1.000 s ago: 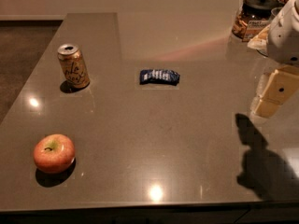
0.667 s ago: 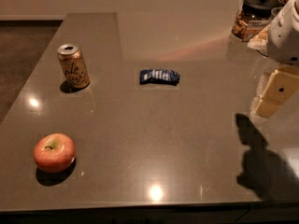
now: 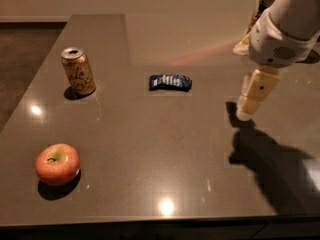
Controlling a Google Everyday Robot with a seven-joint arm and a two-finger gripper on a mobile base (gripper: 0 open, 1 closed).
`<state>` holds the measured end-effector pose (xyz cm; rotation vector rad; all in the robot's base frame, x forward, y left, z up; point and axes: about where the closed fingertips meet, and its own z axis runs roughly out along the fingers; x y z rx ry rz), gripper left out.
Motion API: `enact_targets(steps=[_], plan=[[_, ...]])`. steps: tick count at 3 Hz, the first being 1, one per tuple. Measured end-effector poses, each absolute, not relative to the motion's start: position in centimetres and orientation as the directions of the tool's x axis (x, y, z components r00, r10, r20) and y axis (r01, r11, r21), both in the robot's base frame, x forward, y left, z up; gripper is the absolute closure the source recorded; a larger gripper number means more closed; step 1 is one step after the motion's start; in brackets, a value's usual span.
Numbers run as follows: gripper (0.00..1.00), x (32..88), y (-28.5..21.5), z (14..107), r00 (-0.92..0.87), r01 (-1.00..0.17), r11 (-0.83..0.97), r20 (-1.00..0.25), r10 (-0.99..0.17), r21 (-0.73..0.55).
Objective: Move rxbar blueberry near apple
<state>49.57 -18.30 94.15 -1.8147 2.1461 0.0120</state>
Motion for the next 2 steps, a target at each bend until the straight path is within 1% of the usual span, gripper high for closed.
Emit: enact_targets(steps=[1,2], plan=[[0.00,52.5,-16.6,92.4,-0.104,-0.972,0.159,-0.283,-0.953,-0.176],[0.00,57.3,-13.3,89.8,-0.098,-0.980,0.154,-0.369,-0.924,-0.127]])
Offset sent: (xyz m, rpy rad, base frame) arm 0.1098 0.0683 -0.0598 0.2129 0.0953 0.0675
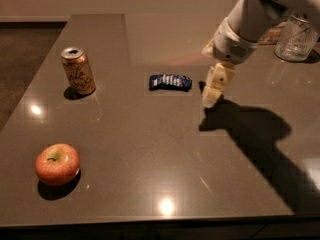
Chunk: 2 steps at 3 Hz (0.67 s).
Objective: Move rxbar blueberry near apple
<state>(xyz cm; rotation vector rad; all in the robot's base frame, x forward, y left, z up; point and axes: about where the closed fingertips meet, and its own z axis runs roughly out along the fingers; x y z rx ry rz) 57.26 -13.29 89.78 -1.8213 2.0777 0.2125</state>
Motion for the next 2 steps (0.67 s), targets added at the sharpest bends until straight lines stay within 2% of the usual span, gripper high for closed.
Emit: enact_targets(steps=[2], plan=[[0.00,62.0,-9.6,87.0,-0.092,-0.985,0.145,-0.426,-0.900,-0.094]])
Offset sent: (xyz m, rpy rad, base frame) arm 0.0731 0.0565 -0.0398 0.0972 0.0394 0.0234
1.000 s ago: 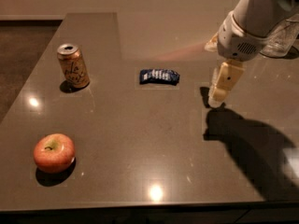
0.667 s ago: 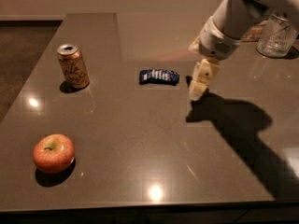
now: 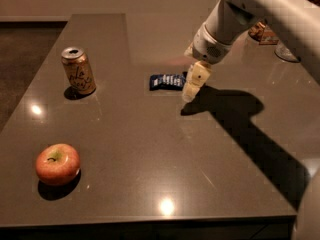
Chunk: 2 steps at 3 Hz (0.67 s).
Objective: Move rxbar blueberry near apple
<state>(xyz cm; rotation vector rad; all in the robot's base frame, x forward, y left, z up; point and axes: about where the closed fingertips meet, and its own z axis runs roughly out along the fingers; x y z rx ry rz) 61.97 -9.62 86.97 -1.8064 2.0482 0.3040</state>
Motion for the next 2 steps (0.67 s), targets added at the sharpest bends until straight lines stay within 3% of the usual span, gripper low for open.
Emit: enact_targets(steps=[1,2], plan=[[0.00,63.5,-8.0,85.8,-0.086,-0.988,0.132,-0.431,-0.898,-0.079],[0.25,64.3,-6.7,84.9,-0.081,-0.992,0.116,-0.426,-0.901,-0.056]])
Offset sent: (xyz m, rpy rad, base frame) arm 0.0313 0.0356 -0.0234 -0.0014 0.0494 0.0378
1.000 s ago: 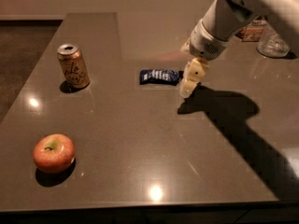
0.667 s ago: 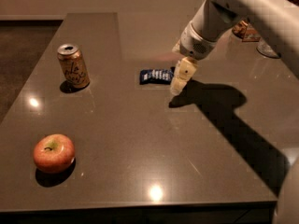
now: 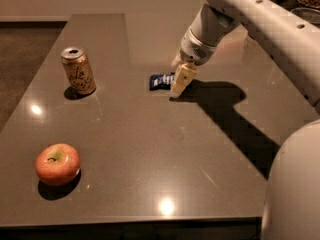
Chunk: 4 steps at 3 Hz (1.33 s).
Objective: Move rxbar blueberry near apple
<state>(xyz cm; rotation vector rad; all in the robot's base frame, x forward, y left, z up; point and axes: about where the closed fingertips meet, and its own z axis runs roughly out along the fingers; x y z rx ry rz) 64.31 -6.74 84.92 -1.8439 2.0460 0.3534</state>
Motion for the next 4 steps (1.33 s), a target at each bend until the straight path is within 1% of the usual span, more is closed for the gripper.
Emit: enact_targets(steps=[1,2,3,4], plan=[[0.48,64.4,-6.2,84.6,-0.078,-0.993,0.106,-0.426,-0.901,-0.042],[0.72,63.1,-6.2,85.3,-0.061,-0.996,0.085,-0.435,-0.898,-0.037],[0.95,60.7,-6.0,86.3,-0.046,-0.997,0.066,-0.454,-0.890,-0.029],[1.00,57.0,-5.2,87.9,-0.033,-0.999,0.038,-0.497,-0.867,-0.002]])
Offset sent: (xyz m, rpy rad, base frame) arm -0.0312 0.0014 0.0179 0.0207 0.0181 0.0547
